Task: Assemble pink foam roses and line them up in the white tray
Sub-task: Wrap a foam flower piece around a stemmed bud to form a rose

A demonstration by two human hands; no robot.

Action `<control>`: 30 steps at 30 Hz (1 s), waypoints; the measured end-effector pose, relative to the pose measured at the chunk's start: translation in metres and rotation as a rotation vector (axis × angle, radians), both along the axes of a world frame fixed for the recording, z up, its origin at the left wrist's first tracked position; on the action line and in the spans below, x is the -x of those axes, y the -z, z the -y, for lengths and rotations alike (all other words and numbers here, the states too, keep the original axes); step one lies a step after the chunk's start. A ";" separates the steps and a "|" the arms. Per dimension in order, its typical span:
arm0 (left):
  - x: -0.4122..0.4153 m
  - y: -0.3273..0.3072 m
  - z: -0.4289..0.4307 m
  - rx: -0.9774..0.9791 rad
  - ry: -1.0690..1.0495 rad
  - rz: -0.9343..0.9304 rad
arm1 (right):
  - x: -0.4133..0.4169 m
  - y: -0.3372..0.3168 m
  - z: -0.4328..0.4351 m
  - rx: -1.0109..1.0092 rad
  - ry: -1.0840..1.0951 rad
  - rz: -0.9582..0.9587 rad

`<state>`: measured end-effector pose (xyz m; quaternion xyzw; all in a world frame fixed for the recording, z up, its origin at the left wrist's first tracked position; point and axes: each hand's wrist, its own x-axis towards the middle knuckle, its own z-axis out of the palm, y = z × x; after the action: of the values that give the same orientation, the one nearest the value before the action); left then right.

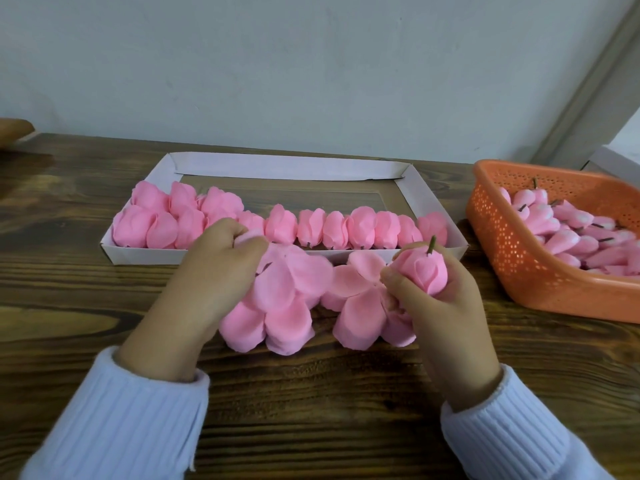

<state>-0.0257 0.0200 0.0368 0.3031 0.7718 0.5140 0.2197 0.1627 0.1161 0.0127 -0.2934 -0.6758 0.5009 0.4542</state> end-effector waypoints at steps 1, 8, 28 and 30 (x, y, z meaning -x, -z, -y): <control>-0.003 -0.001 -0.001 -0.083 -0.004 0.155 | 0.000 -0.001 0.000 -0.006 -0.003 -0.005; -0.021 0.002 -0.013 -0.423 -0.001 0.689 | -0.001 -0.003 0.004 -0.129 -0.103 0.064; -0.057 0.017 -0.020 -0.416 0.522 0.064 | 0.001 -0.014 0.011 0.492 -0.557 -0.050; -0.058 0.018 -0.020 -0.423 0.533 0.072 | 0.001 -0.014 0.011 0.513 -0.563 -0.063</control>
<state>0.0320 0.0401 0.0189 0.5149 0.5334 0.5975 0.3056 0.1616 0.1055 0.0272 -0.1851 -0.5685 0.7675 0.2313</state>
